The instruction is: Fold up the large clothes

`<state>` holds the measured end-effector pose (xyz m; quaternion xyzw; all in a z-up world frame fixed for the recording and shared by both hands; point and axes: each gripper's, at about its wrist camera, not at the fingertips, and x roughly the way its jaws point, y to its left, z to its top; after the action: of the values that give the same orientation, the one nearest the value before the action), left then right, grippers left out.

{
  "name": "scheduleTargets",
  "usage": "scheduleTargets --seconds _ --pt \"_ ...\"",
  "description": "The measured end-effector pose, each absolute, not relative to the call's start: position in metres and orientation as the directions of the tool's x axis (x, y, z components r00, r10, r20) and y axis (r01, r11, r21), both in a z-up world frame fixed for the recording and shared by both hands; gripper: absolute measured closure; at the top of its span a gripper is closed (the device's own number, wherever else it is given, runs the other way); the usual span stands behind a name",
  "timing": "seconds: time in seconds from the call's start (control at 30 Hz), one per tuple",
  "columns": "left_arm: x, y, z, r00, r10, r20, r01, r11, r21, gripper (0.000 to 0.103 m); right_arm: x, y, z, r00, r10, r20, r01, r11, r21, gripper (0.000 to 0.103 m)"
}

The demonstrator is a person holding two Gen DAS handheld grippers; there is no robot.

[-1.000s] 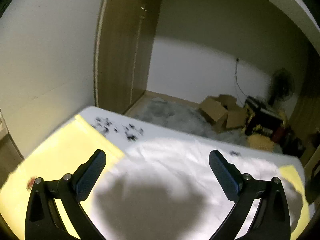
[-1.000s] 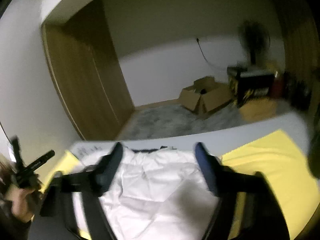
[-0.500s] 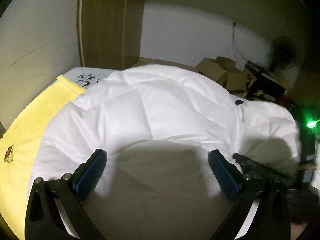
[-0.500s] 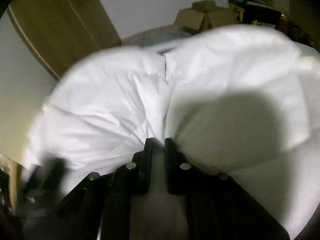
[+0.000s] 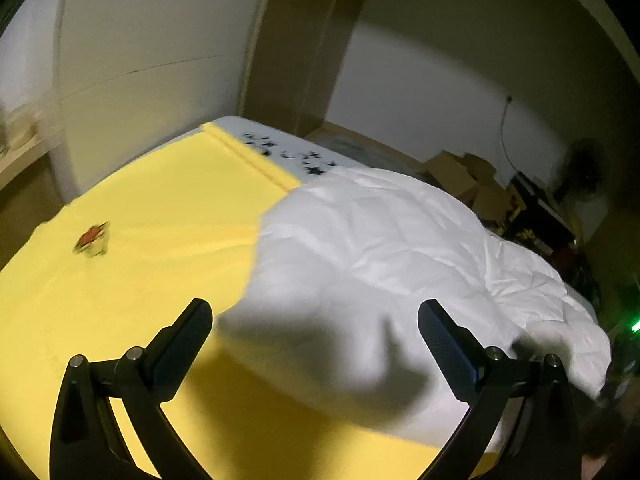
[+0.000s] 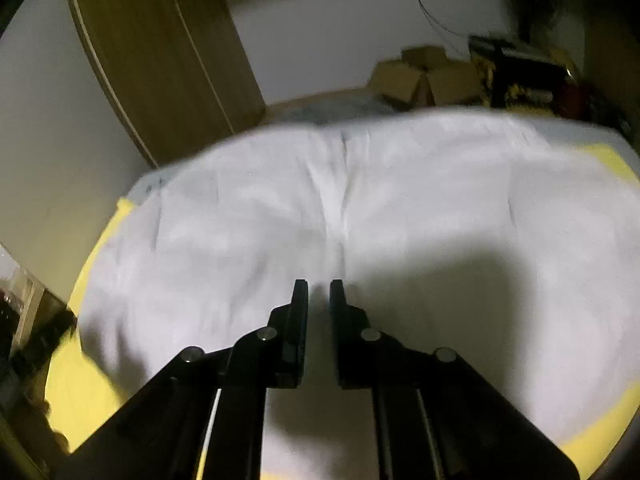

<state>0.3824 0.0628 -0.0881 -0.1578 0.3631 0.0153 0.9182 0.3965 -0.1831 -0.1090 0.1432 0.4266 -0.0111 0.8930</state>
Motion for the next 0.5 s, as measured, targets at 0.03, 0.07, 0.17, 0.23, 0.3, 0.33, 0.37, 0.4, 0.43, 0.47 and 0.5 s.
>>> scheduleTargets --seconds 0.03,0.07,0.17,0.23,0.3,0.33,0.37,0.4,0.43,0.47,0.5 --pt "0.376 0.065 -0.086 0.740 -0.082 -0.668 -0.147 0.949 -0.280 0.000 0.395 -0.181 -0.119 0.602 0.100 -0.792 0.158 0.958 0.241 0.092" --pt "0.368 0.067 -0.084 0.743 -0.080 -0.664 -0.147 0.949 -0.279 0.000 0.394 -0.181 -0.135 0.579 0.106 -0.809 0.168 0.955 0.245 0.093" --pt "0.347 0.068 -0.080 0.743 -0.106 -0.660 -0.120 0.950 -0.289 0.000 0.393 -0.168 -0.154 0.621 0.057 -0.782 0.096 0.984 0.147 0.093" --pt "0.329 0.071 -0.080 0.738 -0.140 -0.660 -0.093 0.948 -0.305 0.000 0.391 -0.158 -0.161 0.641 0.004 -0.768 0.058 0.997 0.054 0.094" --pt "0.316 0.070 -0.080 0.732 -0.161 -0.662 -0.074 0.947 -0.313 0.000 0.392 -0.152 -0.162 0.641 -0.031 -0.767 0.064 0.998 0.013 0.094" --pt "0.308 0.070 -0.081 0.729 -0.168 -0.663 -0.069 0.946 -0.316 0.000 0.393 -0.148 -0.162 0.638 -0.039 -0.769 0.066 0.998 0.004 0.094" --pt "0.299 0.070 -0.083 0.727 -0.175 -0.664 -0.065 0.945 -0.319 0.000 0.394 -0.146 -0.158 0.627 -0.045 -0.778 0.066 0.998 -0.004 0.093" --pt "0.291 0.072 -0.086 0.720 -0.187 -0.669 -0.055 0.944 -0.324 0.000 0.394 -0.147 -0.153 0.618 -0.035 -0.786 0.065 0.998 0.006 0.092" --pt "0.285 0.072 -0.087 0.715 -0.193 -0.672 -0.050 0.944 -0.325 0.000 0.388 -0.151 -0.143 0.620 -0.007 -0.784 0.087 0.994 0.060 0.092" --pt "0.280 0.074 -0.089 0.712 -0.196 -0.675 -0.046 0.945 -0.323 0.000 0.384 -0.151 -0.137 0.637 0.019 -0.771 0.109 0.987 0.115 0.091" --pt "0.274 0.076 -0.092 0.708 -0.195 -0.679 -0.048 0.946 -0.321 0.000 0.374 -0.155 -0.129 0.650 0.034 -0.759 0.125 0.980 0.152 0.088"
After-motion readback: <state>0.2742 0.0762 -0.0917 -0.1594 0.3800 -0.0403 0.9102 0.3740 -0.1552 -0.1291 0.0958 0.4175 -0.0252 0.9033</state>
